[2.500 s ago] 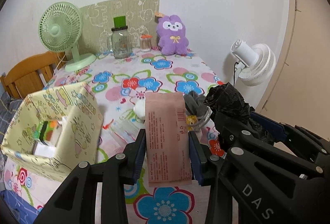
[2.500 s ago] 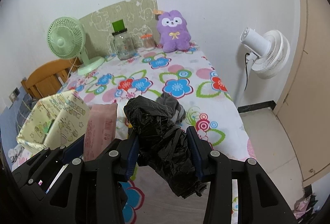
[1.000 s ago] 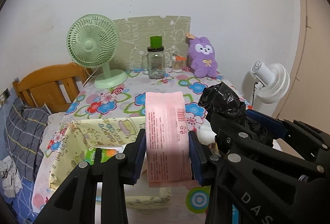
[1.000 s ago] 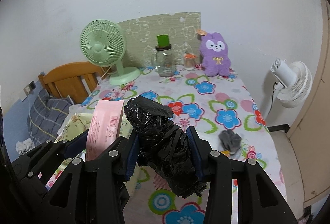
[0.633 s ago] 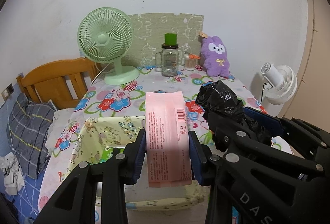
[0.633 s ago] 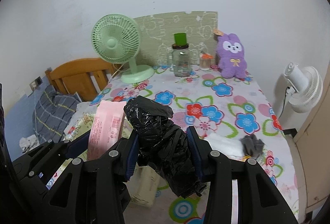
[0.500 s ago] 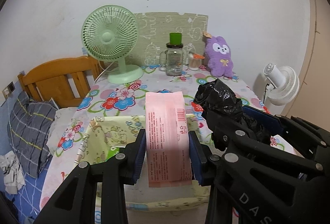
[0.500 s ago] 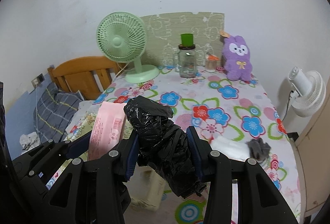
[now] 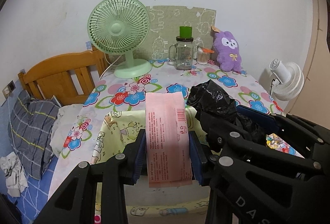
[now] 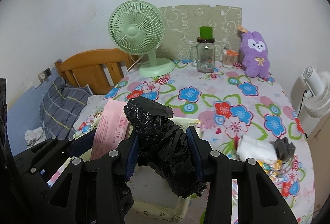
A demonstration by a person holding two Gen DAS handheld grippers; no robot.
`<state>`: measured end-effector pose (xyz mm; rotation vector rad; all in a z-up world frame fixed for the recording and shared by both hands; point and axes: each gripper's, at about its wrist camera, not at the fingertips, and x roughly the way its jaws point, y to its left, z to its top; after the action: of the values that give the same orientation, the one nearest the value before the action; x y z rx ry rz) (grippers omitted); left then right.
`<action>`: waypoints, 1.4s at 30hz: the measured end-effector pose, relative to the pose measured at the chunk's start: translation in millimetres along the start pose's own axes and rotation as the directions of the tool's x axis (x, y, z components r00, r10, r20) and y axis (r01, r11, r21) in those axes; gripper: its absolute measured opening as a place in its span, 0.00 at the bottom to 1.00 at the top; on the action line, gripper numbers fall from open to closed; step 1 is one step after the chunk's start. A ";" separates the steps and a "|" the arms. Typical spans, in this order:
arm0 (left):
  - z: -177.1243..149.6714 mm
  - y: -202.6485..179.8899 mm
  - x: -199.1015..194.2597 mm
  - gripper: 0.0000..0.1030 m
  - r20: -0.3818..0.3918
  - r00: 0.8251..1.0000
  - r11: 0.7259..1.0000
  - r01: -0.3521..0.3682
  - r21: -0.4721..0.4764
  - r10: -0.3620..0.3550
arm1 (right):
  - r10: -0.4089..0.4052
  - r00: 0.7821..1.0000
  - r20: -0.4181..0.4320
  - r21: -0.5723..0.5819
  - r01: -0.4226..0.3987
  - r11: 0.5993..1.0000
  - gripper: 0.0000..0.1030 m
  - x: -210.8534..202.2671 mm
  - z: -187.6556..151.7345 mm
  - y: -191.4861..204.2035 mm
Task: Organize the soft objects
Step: 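Carry the pink packet in the left tool and black bag in the right tool toward the box, then lower both items into the fabric box and open both tools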
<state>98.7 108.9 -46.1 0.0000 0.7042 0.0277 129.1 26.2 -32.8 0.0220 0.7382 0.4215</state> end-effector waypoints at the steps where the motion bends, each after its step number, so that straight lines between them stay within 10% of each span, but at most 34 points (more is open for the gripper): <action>1: -0.4 1.6 1.3 0.39 -0.004 1.000 1.000 0.000 0.001 0.000 | 0.002 1.000 -0.003 0.000 -0.002 1.000 0.46 2.1 -0.4 1.6; 28: -22.8 25.5 55.0 0.49 -0.182 0.983 0.999 0.032 -0.008 -0.033 | -0.012 0.991 -0.134 -0.010 0.011 1.000 0.48 65.6 -20.7 13.3; 42: -16.0 21.7 37.4 0.77 -0.139 0.988 0.998 0.055 -0.035 -0.060 | 0.019 0.989 -0.144 0.005 -0.018 1.000 0.78 60.9 -13.6 13.5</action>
<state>116.3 131.4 -82.3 -0.0523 0.8443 -0.0170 155.4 60.0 -80.0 0.0015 0.8815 0.4430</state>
